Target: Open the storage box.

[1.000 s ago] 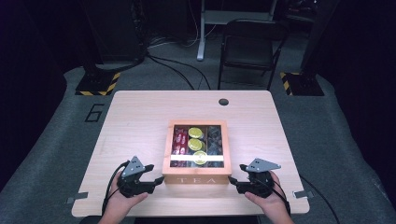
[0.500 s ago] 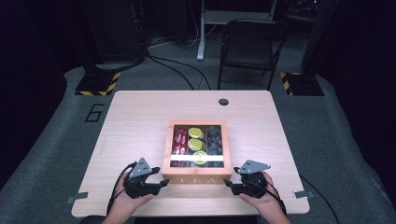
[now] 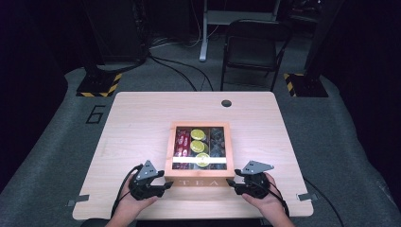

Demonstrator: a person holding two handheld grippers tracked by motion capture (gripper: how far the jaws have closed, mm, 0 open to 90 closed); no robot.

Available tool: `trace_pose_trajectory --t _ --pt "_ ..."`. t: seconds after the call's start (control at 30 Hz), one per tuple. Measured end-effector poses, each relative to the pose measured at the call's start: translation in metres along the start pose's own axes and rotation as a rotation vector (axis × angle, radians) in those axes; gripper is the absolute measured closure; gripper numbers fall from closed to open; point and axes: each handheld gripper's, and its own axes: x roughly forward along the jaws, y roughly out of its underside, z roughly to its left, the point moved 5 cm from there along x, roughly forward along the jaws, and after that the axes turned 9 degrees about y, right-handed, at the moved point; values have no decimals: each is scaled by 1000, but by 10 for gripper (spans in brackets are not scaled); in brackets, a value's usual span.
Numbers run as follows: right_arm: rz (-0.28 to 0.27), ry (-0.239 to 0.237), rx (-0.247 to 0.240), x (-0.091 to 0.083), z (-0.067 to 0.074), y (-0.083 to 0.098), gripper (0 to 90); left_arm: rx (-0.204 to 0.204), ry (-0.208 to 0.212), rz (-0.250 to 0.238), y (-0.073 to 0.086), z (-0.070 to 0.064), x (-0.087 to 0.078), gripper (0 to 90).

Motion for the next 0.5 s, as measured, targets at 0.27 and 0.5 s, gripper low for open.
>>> trace_pose_trajectory --t 0.27,0.5 --pt "-2 -9 2 0 1 0 512 9 -16 21 0 2 2 496" --pt "-21 -11 11 -3 0 -2 529 10 -25 10 -1 2 2 498"
